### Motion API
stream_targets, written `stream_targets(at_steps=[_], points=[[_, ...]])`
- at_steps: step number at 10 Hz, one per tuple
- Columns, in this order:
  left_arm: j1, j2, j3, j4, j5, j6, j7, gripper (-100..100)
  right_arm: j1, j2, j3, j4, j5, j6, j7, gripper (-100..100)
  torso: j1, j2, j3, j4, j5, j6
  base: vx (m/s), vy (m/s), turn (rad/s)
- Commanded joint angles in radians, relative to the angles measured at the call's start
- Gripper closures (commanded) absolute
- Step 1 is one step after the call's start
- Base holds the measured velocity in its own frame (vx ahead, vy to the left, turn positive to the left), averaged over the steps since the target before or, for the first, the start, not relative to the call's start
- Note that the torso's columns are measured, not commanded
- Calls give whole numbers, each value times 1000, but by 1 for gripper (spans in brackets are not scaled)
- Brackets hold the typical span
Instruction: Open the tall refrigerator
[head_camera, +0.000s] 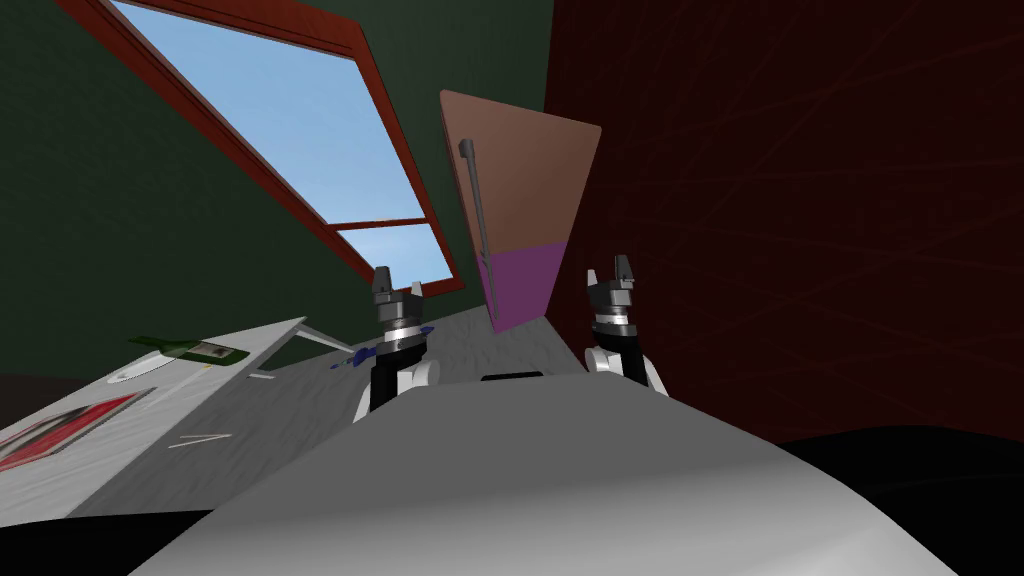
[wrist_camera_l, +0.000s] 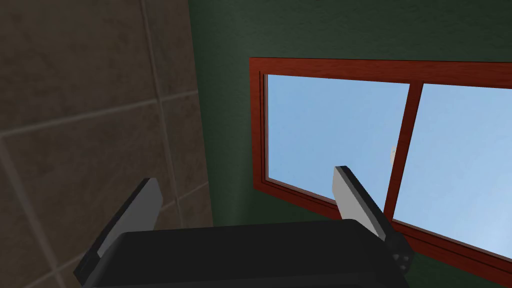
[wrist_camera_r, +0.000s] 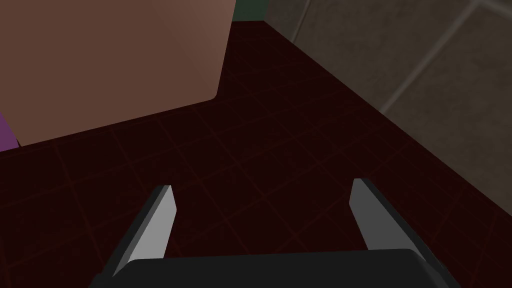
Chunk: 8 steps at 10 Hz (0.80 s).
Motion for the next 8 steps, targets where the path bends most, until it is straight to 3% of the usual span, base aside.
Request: stream_targets(at_steps=[1,8], points=[[0,0,0,0,0,0,0,0,0,0,0,0,0,0,0,0,0,40,-82,41,0,0,0,0,0],[0,0,0,0,0,0,0,0,0,0,0,0,0,0,0,0,0,544,-1087,544,0,0,0,0,0]])
